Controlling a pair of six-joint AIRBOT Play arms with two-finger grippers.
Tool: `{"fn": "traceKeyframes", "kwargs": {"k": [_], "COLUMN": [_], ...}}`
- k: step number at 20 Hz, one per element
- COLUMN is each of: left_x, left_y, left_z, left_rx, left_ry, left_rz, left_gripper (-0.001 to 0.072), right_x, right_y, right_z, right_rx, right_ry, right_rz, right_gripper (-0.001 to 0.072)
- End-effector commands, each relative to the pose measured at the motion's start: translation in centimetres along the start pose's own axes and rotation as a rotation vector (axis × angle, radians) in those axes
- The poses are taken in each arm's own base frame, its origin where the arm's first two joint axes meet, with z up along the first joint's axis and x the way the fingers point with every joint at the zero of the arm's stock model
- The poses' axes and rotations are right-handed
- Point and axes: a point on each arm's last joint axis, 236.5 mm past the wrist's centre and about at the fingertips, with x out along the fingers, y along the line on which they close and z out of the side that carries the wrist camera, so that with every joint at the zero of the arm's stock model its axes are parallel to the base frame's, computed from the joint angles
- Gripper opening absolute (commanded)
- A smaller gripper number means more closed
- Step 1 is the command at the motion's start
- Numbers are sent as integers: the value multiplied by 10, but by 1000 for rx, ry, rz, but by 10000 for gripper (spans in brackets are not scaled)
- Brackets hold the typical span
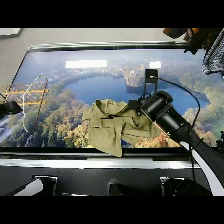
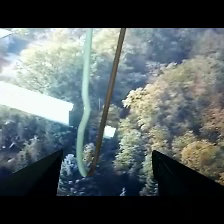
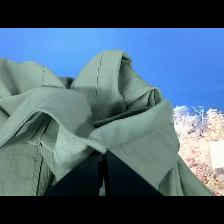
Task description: Fold the clothes and pants, and hang the long-sleeved shirts on hangers.
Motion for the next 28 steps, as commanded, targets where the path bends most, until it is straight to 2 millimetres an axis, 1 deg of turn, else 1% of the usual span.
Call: {"fn": "traceKeyframes", "kwargs": {"k": [1, 2, 6, 7, 9, 14, 17, 20, 21, 22, 24, 25, 27, 28], "left_x": [30, 41, 80, 87, 101, 122, 135, 144, 145, 145, 144, 142, 135, 128], "left_y": [19, 19, 6, 6, 7, 1, -6, -7, -6, -5, -4, -4, -4, -3], "left_z": [-34, -41, -64, -67, -66, -60, -66, -70, -68, -67, -67, -65, -56, -46], "left_rx": [79, 103, 220, 233, 235, 291, 322, 359, 365, 371, 372, 367, 360, 352], "left_ry": [105, 133, 222, 238, 245, 229, 264, 287, 283, 281, 281, 275, 250, 226], "left_rz": [-20, -34, -123, -132, -133, -123, -131, -115, -110, -103, -101, -97, -86, -76], "left_gripper": [622, 622, 619, 610, 598, 599, 598, 589, 481, 312, 59, 22, 22, 22], "right_x": [0, 0, 0, 0, 0, 0, 0, 0, 0, 0, 0, 0, 0, 0], "right_y": [-1, -1, -4, -5, -7, -9, -9, -9, -9, -10, -10, -11, -11, -11], "right_z": [-2, -2, -5, -6, -8, -9, -9, -10, -10, -10, -10, -11, -11, -11], "right_rx": [0, 0, 0, 0, 0, 3, 4, 4, 4, 4, 4, 4, 4, 4], "right_ry": [7, 8, 20, 24, 32, 39, 40, 40, 41, 41, 44, 45, 47, 47], "right_rz": [-3, -4, -17, -22, -30, -38, -39, -39, -39, -40, -43, -45, -47, -47], "right_gripper": [29, 29, 29, 29, 29, 30, 30, 29, 29, 29, 29, 29, 29, 29]}}
